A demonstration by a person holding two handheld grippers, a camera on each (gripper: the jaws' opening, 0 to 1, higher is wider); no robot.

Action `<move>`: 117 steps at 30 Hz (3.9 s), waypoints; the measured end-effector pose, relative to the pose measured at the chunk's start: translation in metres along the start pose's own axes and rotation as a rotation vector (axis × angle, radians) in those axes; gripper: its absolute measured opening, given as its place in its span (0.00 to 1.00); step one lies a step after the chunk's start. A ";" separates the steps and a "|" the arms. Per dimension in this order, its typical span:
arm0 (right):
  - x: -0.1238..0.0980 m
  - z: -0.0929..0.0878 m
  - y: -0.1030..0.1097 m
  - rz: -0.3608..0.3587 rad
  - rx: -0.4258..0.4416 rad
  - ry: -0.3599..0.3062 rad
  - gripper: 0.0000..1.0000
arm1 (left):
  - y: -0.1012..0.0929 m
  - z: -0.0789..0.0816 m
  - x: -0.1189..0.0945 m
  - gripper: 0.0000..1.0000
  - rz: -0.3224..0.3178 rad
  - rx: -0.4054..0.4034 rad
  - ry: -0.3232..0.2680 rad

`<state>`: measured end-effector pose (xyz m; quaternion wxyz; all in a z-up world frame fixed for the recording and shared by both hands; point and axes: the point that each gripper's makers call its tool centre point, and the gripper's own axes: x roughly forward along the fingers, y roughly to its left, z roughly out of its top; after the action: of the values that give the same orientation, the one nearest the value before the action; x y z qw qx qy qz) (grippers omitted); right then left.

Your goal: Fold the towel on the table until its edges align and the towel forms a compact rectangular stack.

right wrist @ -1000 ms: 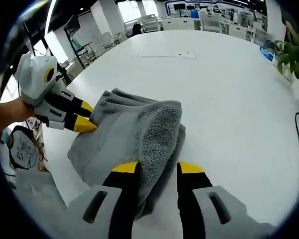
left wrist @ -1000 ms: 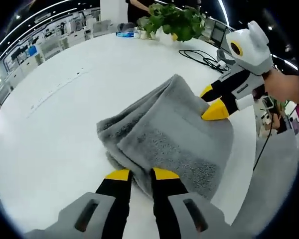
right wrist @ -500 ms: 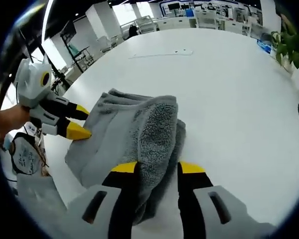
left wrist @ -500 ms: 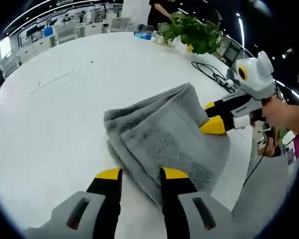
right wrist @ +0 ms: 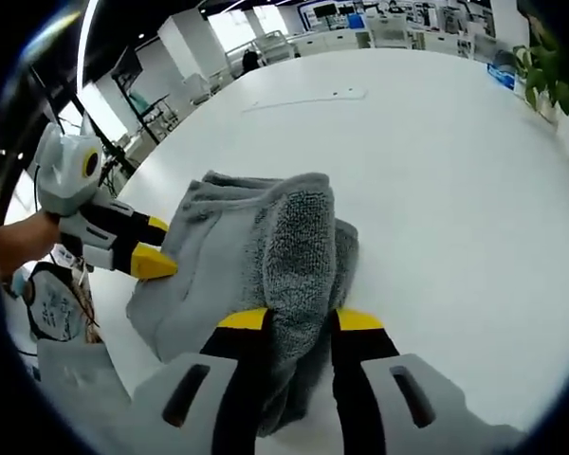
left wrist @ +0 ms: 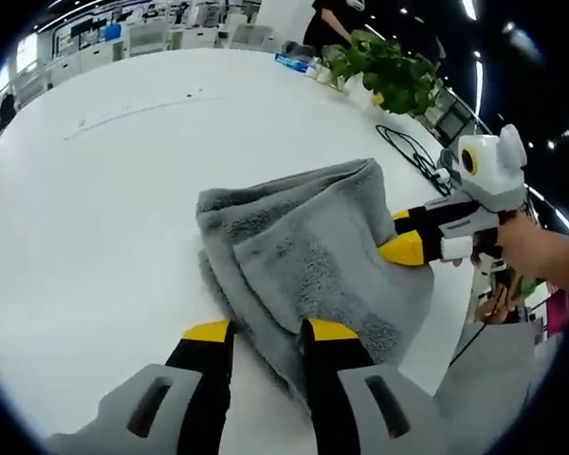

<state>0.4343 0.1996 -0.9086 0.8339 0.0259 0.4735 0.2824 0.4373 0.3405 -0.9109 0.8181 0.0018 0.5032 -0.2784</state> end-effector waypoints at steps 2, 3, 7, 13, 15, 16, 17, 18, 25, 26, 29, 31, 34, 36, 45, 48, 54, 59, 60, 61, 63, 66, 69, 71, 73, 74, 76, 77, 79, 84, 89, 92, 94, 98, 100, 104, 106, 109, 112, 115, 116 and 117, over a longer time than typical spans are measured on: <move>-0.001 0.000 0.001 -0.001 0.005 -0.004 0.24 | 0.001 -0.001 0.002 0.30 -0.003 -0.016 0.006; 0.000 0.000 0.000 -0.001 0.007 -0.007 0.23 | 0.000 -0.001 0.003 0.30 -0.003 -0.017 0.009; 0.004 0.002 -0.001 -0.006 0.007 -0.016 0.22 | -0.001 0.003 0.005 0.27 0.001 0.022 0.017; 0.011 0.012 -0.003 -0.021 0.008 -0.020 0.21 | 0.007 0.017 0.011 0.24 0.021 0.077 0.003; 0.013 0.016 -0.004 -0.025 0.008 -0.025 0.21 | 0.011 0.020 0.011 0.24 0.018 0.066 0.002; 0.015 0.018 -0.004 -0.027 0.005 -0.029 0.21 | 0.013 0.022 0.012 0.24 0.018 0.066 0.000; 0.016 0.020 -0.005 -0.027 0.004 -0.031 0.21 | 0.014 0.024 0.012 0.24 0.019 0.067 0.000; 0.018 0.022 -0.006 -0.027 0.003 -0.031 0.21 | 0.015 0.025 0.012 0.24 0.021 0.072 0.000; 0.026 0.041 -0.009 -0.037 -0.044 -0.029 0.22 | 0.026 0.038 0.014 0.24 0.040 0.083 -0.028; 0.028 0.044 -0.009 -0.040 -0.053 -0.029 0.22 | 0.029 0.041 0.015 0.24 0.042 0.084 -0.032; 0.038 0.057 -0.016 -0.052 -0.084 -0.029 0.21 | 0.034 0.048 0.017 0.24 0.048 0.086 -0.041; 0.043 0.065 -0.019 -0.059 -0.096 -0.030 0.21 | 0.038 0.054 0.018 0.24 0.052 0.085 -0.042; 0.049 0.074 -0.023 -0.064 -0.094 -0.035 0.21 | 0.045 0.064 0.020 0.24 0.062 0.105 -0.045; 0.051 0.078 -0.025 -0.066 -0.089 -0.042 0.21 | 0.047 0.069 0.021 0.24 0.069 0.119 -0.049; 0.066 0.104 -0.036 -0.082 -0.119 -0.062 0.21 | 0.054 0.085 0.020 0.24 0.086 0.123 -0.055; 0.068 0.109 -0.037 -0.088 -0.139 -0.060 0.21 | 0.055 0.088 0.020 0.24 0.093 0.124 -0.057; 0.068 0.112 -0.039 -0.095 -0.147 -0.045 0.21 | 0.055 0.090 0.019 0.23 0.116 0.155 -0.049; 0.059 0.115 -0.040 -0.079 -0.112 -0.098 0.24 | 0.059 0.093 0.014 0.29 0.136 0.169 -0.068; 0.055 0.118 -0.041 -0.082 -0.090 -0.133 0.26 | 0.061 0.094 0.012 0.32 0.148 0.181 -0.076; 0.052 0.121 -0.041 -0.077 -0.081 -0.161 0.28 | 0.063 0.097 0.009 0.34 0.162 0.208 -0.094; 0.046 0.122 -0.043 -0.078 -0.067 -0.188 0.33 | 0.064 0.101 0.005 0.39 0.183 0.242 -0.114; 0.039 0.127 -0.038 -0.048 -0.063 -0.231 0.41 | 0.066 0.111 -0.002 0.47 0.204 0.256 -0.169; 0.029 0.131 -0.031 -0.040 -0.086 -0.268 0.48 | 0.065 0.120 -0.010 0.58 0.207 0.231 -0.218; 0.021 0.132 -0.024 -0.023 -0.096 -0.286 0.53 | 0.063 0.121 -0.012 0.63 0.202 0.233 -0.224; 0.015 0.131 -0.019 -0.019 -0.114 -0.290 0.60 | 0.062 0.121 -0.015 0.70 0.209 0.251 -0.227; 0.013 0.131 -0.017 -0.019 -0.132 -0.293 0.63 | 0.062 0.122 -0.018 0.73 0.222 0.275 -0.239; 0.007 0.131 -0.011 -0.011 -0.179 -0.300 0.67 | 0.063 0.124 -0.021 0.79 0.227 0.293 -0.252; 0.003 0.129 -0.007 -0.006 -0.197 -0.299 0.69 | 0.064 0.125 -0.022 0.81 0.232 0.300 -0.254; -0.001 0.127 -0.002 -0.003 -0.219 -0.300 0.74 | 0.059 0.124 -0.028 0.85 0.232 0.316 -0.266; -0.013 0.124 0.013 0.009 -0.282 -0.312 0.84 | 0.054 0.123 -0.040 0.92 0.245 0.360 -0.284; -0.023 0.127 0.016 0.007 -0.303 -0.327 0.89 | 0.053 0.121 -0.055 0.98 0.258 0.379 -0.296; -0.026 0.127 0.016 0.001 -0.307 -0.325 0.95 | 0.051 0.120 -0.065 0.99 0.261 0.370 -0.316; -0.031 0.125 0.019 0.001 -0.312 -0.324 0.98 | 0.050 0.118 -0.071 0.99 0.262 0.364 -0.325; -0.039 0.123 0.020 -0.008 -0.324 -0.331 0.99 | 0.047 0.110 -0.081 0.99 0.265 0.363 -0.328; -0.042 0.121 0.022 -0.006 -0.324 -0.335 0.99 | 0.046 0.106 -0.086 0.99 0.271 0.364 -0.324; -0.050 0.117 0.025 -0.008 -0.341 -0.340 0.99 | 0.040 0.101 -0.099 0.99 0.279 0.365 -0.348; -0.055 0.111 0.030 -0.004 -0.365 -0.326 0.94 | 0.037 0.099 -0.103 0.99 0.280 0.367 -0.357; -0.059 0.106 0.032 -0.010 -0.379 -0.326 0.95 | 0.033 0.092 -0.109 0.99 0.282 0.359 -0.358; -0.064 0.099 0.031 -0.013 -0.368 -0.328 0.96 | 0.029 0.086 -0.115 0.99 0.284 0.358 -0.365; -0.071 0.091 0.034 -0.015 -0.366 -0.332 0.97 | 0.026 0.079 -0.119 0.99 0.285 0.356 -0.376; -0.073 0.089 0.035 -0.016 -0.365 -0.332 0.97 | 0.025 0.075 -0.121 0.99 0.286 0.355 -0.377; -0.075 0.086 0.035 -0.016 -0.362 -0.333 0.97 | 0.023 0.072 -0.122 0.99 0.287 0.356 -0.379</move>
<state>0.4589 0.2109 -0.7918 0.8937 -0.0814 0.2712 0.3480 0.4662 0.3949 -0.7811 0.9152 0.1647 0.2795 -0.2390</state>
